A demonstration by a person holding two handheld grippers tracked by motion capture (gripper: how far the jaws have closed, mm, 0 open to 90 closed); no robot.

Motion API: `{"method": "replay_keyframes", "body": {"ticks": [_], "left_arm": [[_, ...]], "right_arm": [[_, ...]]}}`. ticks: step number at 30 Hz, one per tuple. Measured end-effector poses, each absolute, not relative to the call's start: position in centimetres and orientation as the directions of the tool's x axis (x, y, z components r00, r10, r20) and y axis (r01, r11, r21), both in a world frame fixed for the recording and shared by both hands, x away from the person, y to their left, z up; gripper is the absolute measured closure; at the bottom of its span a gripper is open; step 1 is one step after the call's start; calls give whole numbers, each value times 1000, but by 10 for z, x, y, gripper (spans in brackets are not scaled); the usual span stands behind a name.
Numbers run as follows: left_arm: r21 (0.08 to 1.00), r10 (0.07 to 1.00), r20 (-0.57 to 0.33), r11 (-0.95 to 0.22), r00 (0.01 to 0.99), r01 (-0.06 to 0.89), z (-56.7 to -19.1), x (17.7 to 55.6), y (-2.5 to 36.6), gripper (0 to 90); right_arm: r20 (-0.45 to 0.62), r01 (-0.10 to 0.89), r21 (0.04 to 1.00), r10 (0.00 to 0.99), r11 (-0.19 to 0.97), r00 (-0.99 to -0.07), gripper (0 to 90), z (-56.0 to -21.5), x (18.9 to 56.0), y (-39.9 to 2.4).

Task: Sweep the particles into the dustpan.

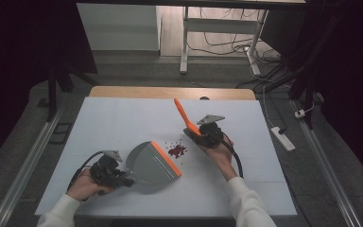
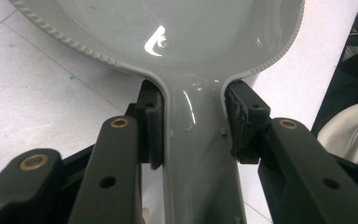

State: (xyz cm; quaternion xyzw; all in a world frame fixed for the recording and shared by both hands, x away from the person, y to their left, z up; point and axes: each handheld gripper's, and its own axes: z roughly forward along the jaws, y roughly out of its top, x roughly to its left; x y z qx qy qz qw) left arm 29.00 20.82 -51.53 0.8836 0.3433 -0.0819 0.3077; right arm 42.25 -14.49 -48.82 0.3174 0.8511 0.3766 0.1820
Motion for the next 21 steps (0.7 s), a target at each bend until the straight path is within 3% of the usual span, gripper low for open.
{"method": "replay_keyframes", "body": {"ticks": [21], "left_arm": [[475,554,-361,-583,750,660,-516,291,207,613]], "right_arm": [[-83,388,737,644,554,-760,704,-502,424,-121]]}}
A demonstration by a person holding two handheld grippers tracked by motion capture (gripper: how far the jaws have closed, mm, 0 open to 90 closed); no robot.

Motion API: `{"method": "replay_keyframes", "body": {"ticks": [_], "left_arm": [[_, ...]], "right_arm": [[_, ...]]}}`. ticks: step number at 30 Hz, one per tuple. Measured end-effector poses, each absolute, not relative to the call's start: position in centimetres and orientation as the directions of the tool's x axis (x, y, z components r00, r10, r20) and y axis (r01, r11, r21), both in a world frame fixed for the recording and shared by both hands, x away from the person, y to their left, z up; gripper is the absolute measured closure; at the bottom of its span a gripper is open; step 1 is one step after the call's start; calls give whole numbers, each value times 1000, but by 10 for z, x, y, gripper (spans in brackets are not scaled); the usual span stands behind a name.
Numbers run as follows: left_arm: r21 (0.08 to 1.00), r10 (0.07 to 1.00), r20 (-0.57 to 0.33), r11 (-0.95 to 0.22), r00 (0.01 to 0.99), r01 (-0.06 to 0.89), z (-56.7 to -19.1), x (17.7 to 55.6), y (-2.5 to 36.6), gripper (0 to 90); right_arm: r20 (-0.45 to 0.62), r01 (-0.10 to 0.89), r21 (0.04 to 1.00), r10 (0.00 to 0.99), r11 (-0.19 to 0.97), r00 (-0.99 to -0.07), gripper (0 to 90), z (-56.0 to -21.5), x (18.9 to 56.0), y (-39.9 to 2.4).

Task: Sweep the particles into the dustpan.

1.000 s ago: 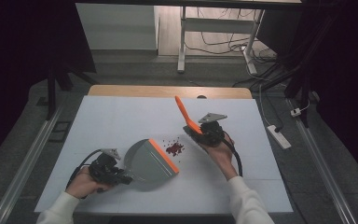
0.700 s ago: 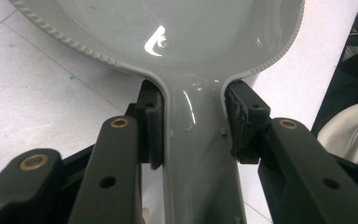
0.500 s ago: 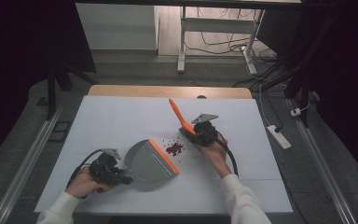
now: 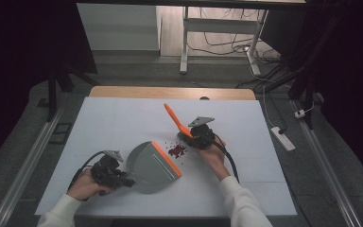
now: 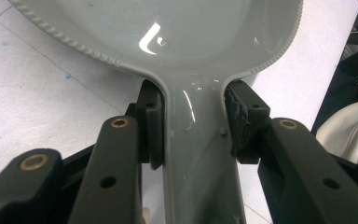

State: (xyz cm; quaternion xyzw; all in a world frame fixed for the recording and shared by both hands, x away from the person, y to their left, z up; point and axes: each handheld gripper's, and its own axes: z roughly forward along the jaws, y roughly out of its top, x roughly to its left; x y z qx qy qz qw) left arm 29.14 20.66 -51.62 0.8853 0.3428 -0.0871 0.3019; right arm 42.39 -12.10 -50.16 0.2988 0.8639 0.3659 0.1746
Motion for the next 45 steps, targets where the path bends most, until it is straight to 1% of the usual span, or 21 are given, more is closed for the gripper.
{"method": "replay_keyframes", "body": {"ticks": [7,13,25,29,38,45], "left_arm": [[476,552,-363,-582,750,659,-516,292,206,613],[474,550,-367,-583,750,660,-517,292,206,613],[471,549,-371,-583,749,661,-517,292,205,613],[472,550,-371,-583,749,662,-517,292,205,613],[470,551,-374,-581,746,665,-518,292,205,613],[468,550,-378,-581,745,666,-519,292,205,613]], "right_arm": [[-73,381,740,629,554,-774,704,-503,421,-115],[-86,365,744,622,559,-778,704,-504,419,-108],[-94,316,749,566,582,-819,704,-505,414,-97],[-92,315,749,562,583,-822,704,-506,413,-93],[-126,267,748,524,607,-842,704,-507,408,-85],[-121,257,749,508,611,-853,703,-508,408,-85]]}}
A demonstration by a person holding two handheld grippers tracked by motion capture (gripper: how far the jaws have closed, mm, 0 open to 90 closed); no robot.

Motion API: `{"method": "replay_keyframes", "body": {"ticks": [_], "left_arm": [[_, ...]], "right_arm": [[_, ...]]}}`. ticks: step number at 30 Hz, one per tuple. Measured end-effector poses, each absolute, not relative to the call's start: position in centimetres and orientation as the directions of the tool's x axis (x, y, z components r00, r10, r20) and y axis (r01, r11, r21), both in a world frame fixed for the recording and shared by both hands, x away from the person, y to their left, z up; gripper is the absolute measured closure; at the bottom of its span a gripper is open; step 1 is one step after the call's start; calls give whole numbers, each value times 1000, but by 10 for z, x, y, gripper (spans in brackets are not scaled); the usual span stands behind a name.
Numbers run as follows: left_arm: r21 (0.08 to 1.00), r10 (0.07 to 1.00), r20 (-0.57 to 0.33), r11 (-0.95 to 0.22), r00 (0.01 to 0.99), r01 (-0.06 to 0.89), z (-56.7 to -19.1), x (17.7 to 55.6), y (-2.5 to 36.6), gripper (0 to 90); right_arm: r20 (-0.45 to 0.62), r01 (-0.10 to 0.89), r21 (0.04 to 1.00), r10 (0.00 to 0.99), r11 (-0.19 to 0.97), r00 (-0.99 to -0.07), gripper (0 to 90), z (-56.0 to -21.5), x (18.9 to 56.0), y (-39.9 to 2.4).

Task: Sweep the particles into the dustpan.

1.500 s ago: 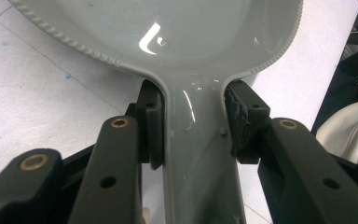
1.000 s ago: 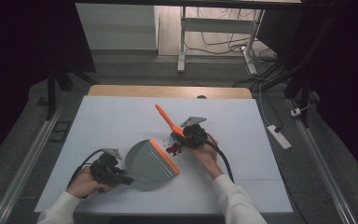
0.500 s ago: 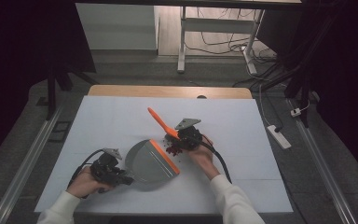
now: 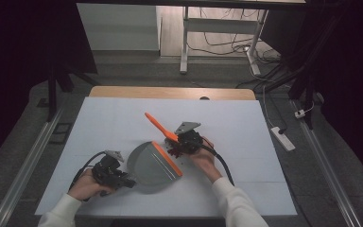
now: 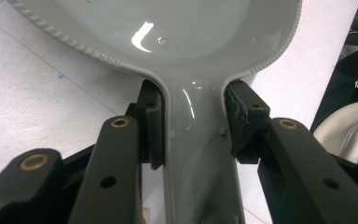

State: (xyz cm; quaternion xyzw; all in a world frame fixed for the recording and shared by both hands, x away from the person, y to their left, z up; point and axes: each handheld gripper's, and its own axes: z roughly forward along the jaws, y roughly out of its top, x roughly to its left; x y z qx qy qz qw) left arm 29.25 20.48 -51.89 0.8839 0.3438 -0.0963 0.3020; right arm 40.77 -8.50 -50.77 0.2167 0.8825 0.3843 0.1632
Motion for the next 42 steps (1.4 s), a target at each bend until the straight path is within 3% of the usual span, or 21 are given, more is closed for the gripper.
{"method": "replay_keyframes", "body": {"ticks": [42], "left_arm": [[465,552,-377,-582,744,667,-519,292,204,614]], "right_arm": [[-69,247,760,453,602,-889,703,-509,394,-72]]}}
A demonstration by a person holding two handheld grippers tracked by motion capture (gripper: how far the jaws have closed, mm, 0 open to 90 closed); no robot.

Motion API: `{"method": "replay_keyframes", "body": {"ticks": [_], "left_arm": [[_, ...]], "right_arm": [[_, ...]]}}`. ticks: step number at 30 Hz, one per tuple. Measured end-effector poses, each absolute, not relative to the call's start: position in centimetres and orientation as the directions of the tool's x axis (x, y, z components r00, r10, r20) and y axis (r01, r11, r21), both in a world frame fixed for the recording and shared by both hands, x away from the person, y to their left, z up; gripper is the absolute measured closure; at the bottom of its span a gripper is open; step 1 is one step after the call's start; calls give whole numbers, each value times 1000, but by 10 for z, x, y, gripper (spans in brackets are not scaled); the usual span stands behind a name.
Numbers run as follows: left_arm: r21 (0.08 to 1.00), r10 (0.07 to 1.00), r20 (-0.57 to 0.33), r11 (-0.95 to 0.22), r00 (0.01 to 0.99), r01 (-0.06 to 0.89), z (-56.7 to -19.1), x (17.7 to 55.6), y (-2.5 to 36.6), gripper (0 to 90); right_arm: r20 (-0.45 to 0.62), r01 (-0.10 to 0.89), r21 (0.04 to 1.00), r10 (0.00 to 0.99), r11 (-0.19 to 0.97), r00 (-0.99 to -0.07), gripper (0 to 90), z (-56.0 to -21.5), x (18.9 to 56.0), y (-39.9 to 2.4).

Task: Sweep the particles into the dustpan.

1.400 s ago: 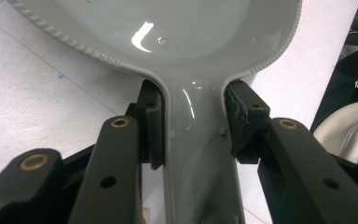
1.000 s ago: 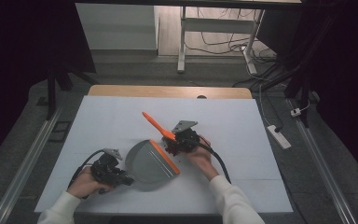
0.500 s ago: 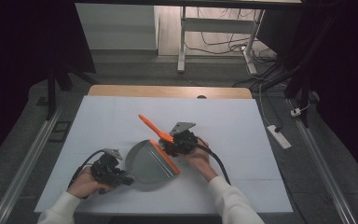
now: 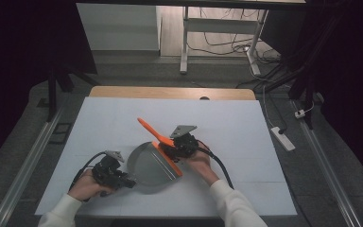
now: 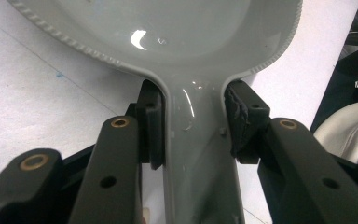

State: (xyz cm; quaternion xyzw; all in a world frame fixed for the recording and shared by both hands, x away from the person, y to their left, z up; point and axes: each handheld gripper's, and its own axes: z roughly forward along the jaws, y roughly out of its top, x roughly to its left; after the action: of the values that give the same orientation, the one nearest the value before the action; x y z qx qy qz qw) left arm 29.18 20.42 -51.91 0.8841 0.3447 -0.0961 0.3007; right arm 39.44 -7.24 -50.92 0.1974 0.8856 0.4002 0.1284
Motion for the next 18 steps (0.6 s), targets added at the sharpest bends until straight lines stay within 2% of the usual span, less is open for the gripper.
{"method": "replay_keyframes", "body": {"ticks": [12,18], "left_arm": [[465,552,-380,-579,742,670,-519,291,204,614],[466,553,-379,-578,741,670,-519,291,204,614]], "right_arm": [[-30,262,770,444,582,-896,703,-509,389,-70],[-4,245,779,396,576,-918,704,-504,380,-63]]}}
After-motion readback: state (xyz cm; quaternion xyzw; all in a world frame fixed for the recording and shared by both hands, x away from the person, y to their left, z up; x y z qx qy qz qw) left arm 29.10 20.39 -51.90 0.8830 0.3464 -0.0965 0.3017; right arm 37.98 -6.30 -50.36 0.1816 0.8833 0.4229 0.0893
